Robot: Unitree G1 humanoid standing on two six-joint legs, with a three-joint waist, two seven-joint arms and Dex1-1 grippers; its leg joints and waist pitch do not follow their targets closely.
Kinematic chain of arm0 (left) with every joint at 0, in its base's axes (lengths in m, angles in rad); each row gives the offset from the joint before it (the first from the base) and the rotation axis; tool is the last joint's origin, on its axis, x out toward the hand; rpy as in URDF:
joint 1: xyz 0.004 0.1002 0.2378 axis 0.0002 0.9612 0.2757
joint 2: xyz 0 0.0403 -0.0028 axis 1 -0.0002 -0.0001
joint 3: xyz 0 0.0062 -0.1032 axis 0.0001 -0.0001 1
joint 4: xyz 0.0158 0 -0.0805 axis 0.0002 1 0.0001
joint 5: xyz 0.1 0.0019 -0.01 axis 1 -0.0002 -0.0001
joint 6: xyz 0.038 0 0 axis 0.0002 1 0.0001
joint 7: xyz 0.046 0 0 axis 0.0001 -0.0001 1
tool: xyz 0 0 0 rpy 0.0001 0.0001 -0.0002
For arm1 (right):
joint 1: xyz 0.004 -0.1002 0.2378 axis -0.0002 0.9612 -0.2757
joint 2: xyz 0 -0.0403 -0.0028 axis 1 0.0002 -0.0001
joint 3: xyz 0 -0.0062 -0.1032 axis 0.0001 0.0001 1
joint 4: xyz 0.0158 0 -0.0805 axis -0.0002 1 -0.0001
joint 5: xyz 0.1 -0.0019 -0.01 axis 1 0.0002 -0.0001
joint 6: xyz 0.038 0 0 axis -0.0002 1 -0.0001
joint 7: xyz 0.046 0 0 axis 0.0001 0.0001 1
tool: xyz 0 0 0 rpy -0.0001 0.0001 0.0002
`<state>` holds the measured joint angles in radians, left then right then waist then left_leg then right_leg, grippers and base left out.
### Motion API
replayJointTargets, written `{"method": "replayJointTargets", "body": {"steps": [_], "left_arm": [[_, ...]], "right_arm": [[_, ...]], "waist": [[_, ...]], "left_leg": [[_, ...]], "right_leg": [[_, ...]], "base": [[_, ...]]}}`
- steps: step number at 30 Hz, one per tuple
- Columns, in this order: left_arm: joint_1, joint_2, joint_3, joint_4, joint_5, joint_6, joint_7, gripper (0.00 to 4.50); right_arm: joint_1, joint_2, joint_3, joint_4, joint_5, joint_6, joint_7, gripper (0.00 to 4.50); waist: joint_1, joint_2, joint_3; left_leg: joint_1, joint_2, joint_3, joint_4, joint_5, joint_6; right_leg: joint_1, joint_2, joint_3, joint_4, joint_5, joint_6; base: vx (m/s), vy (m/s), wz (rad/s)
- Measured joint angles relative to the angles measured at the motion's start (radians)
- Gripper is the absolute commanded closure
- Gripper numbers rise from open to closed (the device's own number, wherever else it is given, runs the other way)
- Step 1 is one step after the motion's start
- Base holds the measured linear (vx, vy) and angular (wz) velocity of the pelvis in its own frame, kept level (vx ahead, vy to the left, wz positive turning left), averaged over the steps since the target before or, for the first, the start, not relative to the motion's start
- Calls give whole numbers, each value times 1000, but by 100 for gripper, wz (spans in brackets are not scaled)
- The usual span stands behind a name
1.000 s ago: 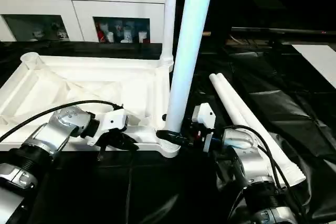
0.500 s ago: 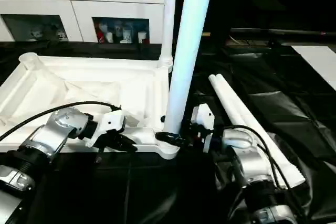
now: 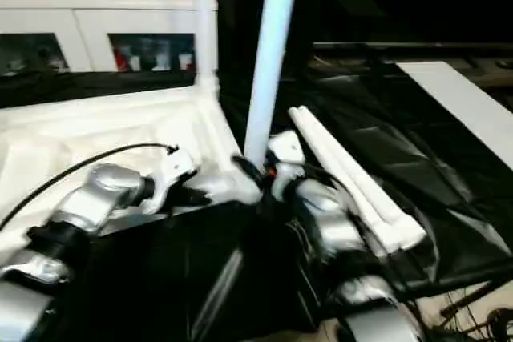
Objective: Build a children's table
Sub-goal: Insert table leg to table base
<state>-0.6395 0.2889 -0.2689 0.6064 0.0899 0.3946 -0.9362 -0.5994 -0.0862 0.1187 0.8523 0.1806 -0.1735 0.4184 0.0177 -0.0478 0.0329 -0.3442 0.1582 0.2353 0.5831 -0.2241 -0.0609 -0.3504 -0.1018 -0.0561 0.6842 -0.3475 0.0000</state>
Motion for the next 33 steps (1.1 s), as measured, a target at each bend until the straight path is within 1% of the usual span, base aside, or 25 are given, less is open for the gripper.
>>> {"method": "replayJointTargets", "body": {"steps": [1, 2, 3, 4, 5, 6, 7, 10, 13, 17, 21, 22, 24, 25, 26, 28, 29, 30, 31, 32, 33], "left_arm": [[5, -3, 5, -13, -8, 16, 4, 450], [18, -14, 8, -39, -9, 44, 19, 450], [16, -30, 8, -55, -7, 69, 47, 450], [22, -34, 10, -72, -5, 80, 68, 450], [30, -30, 15, -91, 2, 94, 81, 450], [39, -28, 19, -103, 5, 103, 90, 450], [45, -27, 19, -110, 5, 107, 99, 450], [45, -25, 19, -115, 5, 114, 111, 450], [45, -23, 19, -122, 4, 124, 116, 450], [46, -21, 17, -143, 1, 134, 119, 450], [58, -4, 15, -152, -8, 92, 103, 450], [63, 6, 12, -153, -9, 71, 92, 450], [68, 21, 7, -158, -12, 44, 74, 450], [70, 24, 4, -162, -15, 33, 58, 450], [80, 34, 4, -171, -21, -2, 44, 450], [81, 51, 1, -171, -23, -37, 22, 450], [80, 58, 0, -171, -23, -53, 8, 450], [80, 60, -1, -173, -24, -67, -3, 450], [81, 66, -4, -175, -26, -91, -18, 450], [81, 73, -8, -176, -29, -108, -34, 450], [83, 89, -17, -176, -37, -139, -67, 450]], "right_arm": [[-7, 5, 0, 2, -2, -1, -20, 266], [-23, 22, -3, 24, -4, -2, -62, 266], [-36, 28, -9, 36, -7, -2, -103, 266], [-45, 36, -12, 45, -10, -2, -124, 266], [-61, 51, -13, 69, -14, -2, -146, 266], [-70, 63, -13, 84, -16, -2, -162, 266], [-76, 69, -14, 96, -18, -2, -171, 266], [-94, 76, -15, 117, -20, -2, -177, 266], [-107, 78, -16, 136, -21, -9, -177, 266], [-113, 81, -24, 141, -22, -22, -178, 266], [-113, 82, -36, 151, -19, -52, -138, 266], [-113, 81, -44, 155, -16, -60, -111, 231], [-112, 75, -55, 164, -9, -73, -60, 196], [-110, 66, -55, 184, -7, -69, -39, 193], [-94, 65, -65, 181, 9, -82, -8, 188], [-96, 58, -68, 177, 16, -82, 37, 163], [-96, 50, -67, 171, 18, -80, 58, 150], [-95, 43, -65, 166, 18, -78, 76, 150], [-87, 31, -60, 150, 20, -74, 102, 141], [-74, 18, -54, 131, 21, -70, 132, 133], [-50, -5, -45, 87, 28, -50, 199, 133]], "waist": [[18, 25, -2], [21, 45, -4], [15, 64, -11], [6, 50, -7], [-2, 49, -5], [-6, 43, -6], [-8, 43, -5], [-14, 46, -4], [-15, 45, -4], [-15, 45, -5], [-15, 45, -5], [-15, 45, -5], [-15, 45, -5], [-14, 45, -5], [-11, 47, -2], [-12, 56, 2], [-10, 56, 2], [-8, 55, 2], [-5, 56, 2], [-2, 57, 2], [4, 57, 2]], "left_leg": [[-9, -9, -89, 62, -8, 0], [-2, -14, -146, 91, -25, -3], [2, -11, -152, 59, -42, -27], [12, -5, -132, 44, -34, -28], [12, 6, -115, 29, -26, -28], [12, 12, -107, 21, -23, -29], [13, 16, -104, 16, -23, -29], [13, 18, -100, 9, -23, -29], [13, 20, -99, 3, -23, -29], [12, 28, -92, 1, -14, -32], [11, 31, -85, -7, -14, -32], [11, 32, -84, -7, -13, -32], [11, 33, -82, -8, -12, -31], [11, 34, -82, -9, -10, -29], [8, 34, -81, -8, -9, -28], [5, 34, -76, -8, -6, -22], [1, 34, -76, -8, -5, -20], [-5, 34, -76, -8, -4, -19], [-7, 34, -77, -8, -3, -16], [-10, 34, -77, -8, -2, -15], [-13, 34, -77, -7, -2, -13]], "right_leg": [[3, 4, -15, 0, 3, 3], [3, 14, -26, -3, 8, -2], [-1, 14, -39, -10, 36, -6], [-8, 18, -21, -17, 65, -18], [-5, 27, -11, -24, 70, -24], [-4, 29, -12, -31, 74, -28], [1, 33, -13, -39, 78, -31], [1, 35, -10, -44, 77, -30], [1, 38, -10, -53, 77, -26], [1, 42, -10, -61, 86, -28], [1, 43, -10, -69, 87, -27], [1, 43, -10, -70, 87, -27], [1, 44, -10, -72, 87, -27], [1, 44, -10, -73, 87, -27], [0, 44, -10, -74, 86, -27], [-4, 43, -8, -74, 87, -27], [-9, 42, -8, -73, 87, -26], [-14, 42, -8, -72, 87, -26], [-19, 43, -8, -71, 88, -25], [-22, 43, -8, -71, 88, -24], [-24, 43, -7, -69, 91, -20]], "base": [[167, -32, -51], [167, -32, -51], [0, 0, 0], [-89, -27, 28], [-89, -27, 28], [-53, -57, 10], [0, 0, 0], [0, 0, 0], [0, 0, 0], [0, 0, 0], [0, 0, 0], [0, 0, 0], [0, 0, 0], [0, 0, 0], [0, 0, 0], [0, 0, 0], [0, 0, 0], [0, 0, 0], [0, 0, 0], [0, 0, 0], [53, -3, 7]]}}
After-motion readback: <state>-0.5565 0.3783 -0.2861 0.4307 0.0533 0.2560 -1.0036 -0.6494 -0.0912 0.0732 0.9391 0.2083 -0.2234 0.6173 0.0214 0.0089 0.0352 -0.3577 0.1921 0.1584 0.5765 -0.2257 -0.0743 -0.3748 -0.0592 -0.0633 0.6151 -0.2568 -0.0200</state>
